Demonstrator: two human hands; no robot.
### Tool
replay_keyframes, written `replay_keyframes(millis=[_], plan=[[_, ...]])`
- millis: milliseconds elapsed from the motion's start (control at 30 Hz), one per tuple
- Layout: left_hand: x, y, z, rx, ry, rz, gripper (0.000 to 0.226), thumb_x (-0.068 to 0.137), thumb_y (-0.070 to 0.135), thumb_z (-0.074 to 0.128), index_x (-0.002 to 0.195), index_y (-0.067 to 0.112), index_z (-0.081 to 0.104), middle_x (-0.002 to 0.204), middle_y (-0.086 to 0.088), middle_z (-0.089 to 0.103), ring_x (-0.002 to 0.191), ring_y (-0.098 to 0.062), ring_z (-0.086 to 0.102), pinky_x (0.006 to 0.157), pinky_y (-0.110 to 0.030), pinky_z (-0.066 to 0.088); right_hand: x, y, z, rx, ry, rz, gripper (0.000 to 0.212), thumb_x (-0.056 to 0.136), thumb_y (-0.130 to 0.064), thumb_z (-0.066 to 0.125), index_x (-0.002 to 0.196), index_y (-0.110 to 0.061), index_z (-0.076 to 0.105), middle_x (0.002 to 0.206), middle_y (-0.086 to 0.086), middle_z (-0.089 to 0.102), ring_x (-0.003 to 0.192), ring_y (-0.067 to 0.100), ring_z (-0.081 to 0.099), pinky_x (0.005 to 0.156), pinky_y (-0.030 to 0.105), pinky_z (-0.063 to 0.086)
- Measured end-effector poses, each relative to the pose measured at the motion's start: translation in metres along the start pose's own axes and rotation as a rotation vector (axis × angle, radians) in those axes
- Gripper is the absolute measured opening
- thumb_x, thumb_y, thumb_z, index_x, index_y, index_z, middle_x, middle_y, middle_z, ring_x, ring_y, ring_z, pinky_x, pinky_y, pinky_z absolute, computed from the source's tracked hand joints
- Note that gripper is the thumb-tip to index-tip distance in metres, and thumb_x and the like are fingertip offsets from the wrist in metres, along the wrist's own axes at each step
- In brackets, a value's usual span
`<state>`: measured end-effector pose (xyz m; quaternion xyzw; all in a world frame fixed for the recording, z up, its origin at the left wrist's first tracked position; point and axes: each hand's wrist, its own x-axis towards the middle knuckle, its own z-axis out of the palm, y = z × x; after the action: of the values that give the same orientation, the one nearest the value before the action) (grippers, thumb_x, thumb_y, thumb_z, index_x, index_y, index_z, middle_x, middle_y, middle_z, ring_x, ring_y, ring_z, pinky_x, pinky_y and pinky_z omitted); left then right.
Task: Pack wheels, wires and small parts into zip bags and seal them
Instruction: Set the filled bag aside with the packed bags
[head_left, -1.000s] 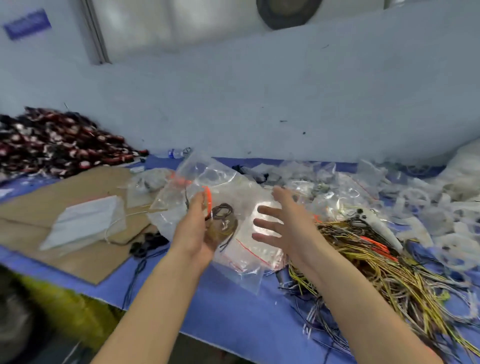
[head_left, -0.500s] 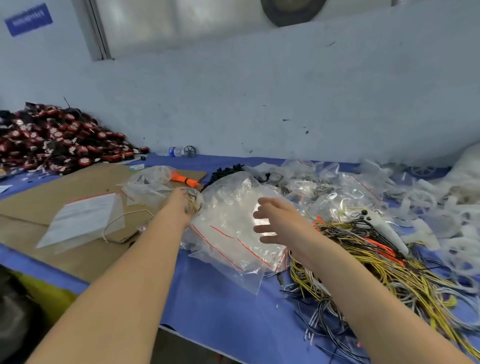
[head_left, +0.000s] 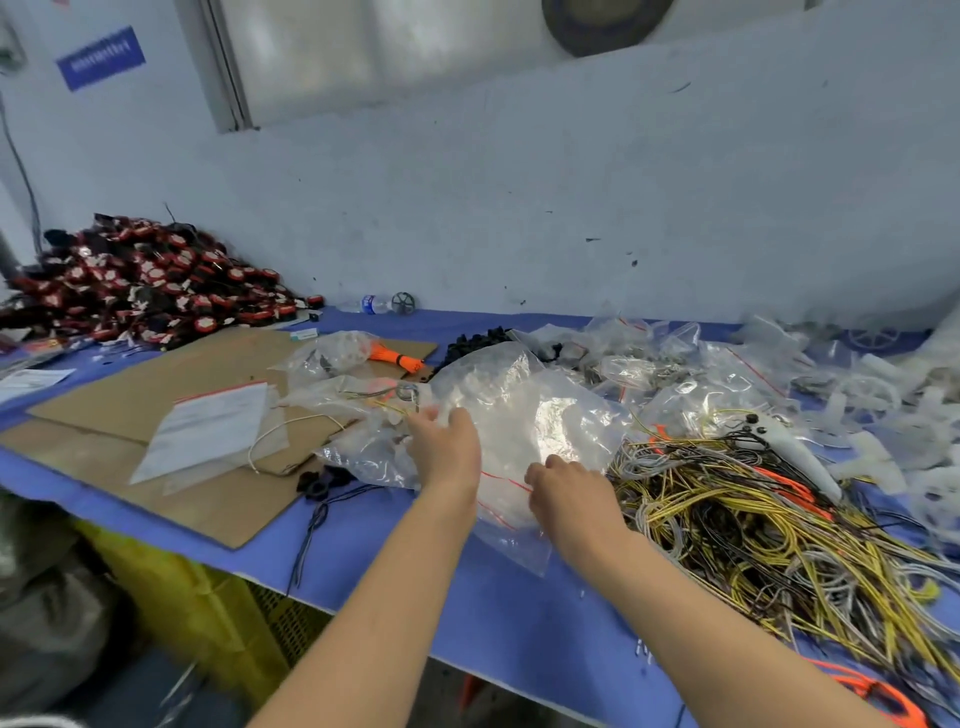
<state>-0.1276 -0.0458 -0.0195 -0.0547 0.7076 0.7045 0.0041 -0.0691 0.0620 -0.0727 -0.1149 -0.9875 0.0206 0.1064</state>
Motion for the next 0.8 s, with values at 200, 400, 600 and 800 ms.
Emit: replay_keyframes(millis=[200, 400, 600, 800], plan=[[-0.039, -0.004, 0.019, 0.003, -0.061, 0.045, 0.033, 0.097, 0.021, 0.044, 0.13, 0.017, 0.043, 0.137, -0.008, 0.043, 0.093, -0.017, 0.05, 0.075, -0.028, 0.037, 0.002, 0.003, -0.039, 0.661, 0.139, 0.189, 0.018, 0.096, -0.031, 0.055, 0.096, -0.017, 0.066, 0.091, 0.004, 0.071, 0.078, 0.025, 0.065, 0.072, 0.036, 0.054], [-0.078, 0.042, 0.044, -0.042, -0.146, 0.367, 0.017, 0.097, 0.017, 0.044, 0.105, 0.023, 0.058, 0.109, 0.003, 0.065, 0.083, -0.002, 0.058, 0.059, -0.009, 0.042, -0.02, 0.017, -0.114, 1.008, 0.446, 0.211, 0.011, 0.092, -0.03, 0.062, 0.095, -0.021, 0.057, 0.083, -0.008, 0.063, 0.079, 0.015, 0.063, 0.074, 0.042, 0.054], [-0.153, 0.093, 0.093, -0.24, -0.616, 0.491, 0.021, 0.098, 0.023, 0.051, 0.102, 0.01, 0.067, 0.088, 0.004, 0.073, 0.082, -0.007, 0.067, 0.067, -0.024, 0.052, -0.092, 0.067, -0.198, 0.619, 0.949, 0.17, 0.009, 0.09, -0.032, 0.059, 0.096, -0.031, 0.052, 0.086, -0.012, 0.061, 0.069, 0.008, 0.055, 0.059, 0.02, 0.035], [-0.25, 0.105, 0.171, -0.455, -0.969, 0.456, 0.017, 0.097, 0.007, 0.051, 0.085, 0.009, 0.061, 0.067, 0.005, 0.06, 0.058, -0.003, 0.053, 0.053, -0.014, 0.044, -0.184, 0.143, -0.235, 0.3, 1.013, 0.321, 0.016, 0.091, -0.039, 0.055, 0.106, -0.035, 0.048, 0.078, -0.017, 0.054, 0.07, 0.018, 0.056, 0.063, 0.031, 0.032]])
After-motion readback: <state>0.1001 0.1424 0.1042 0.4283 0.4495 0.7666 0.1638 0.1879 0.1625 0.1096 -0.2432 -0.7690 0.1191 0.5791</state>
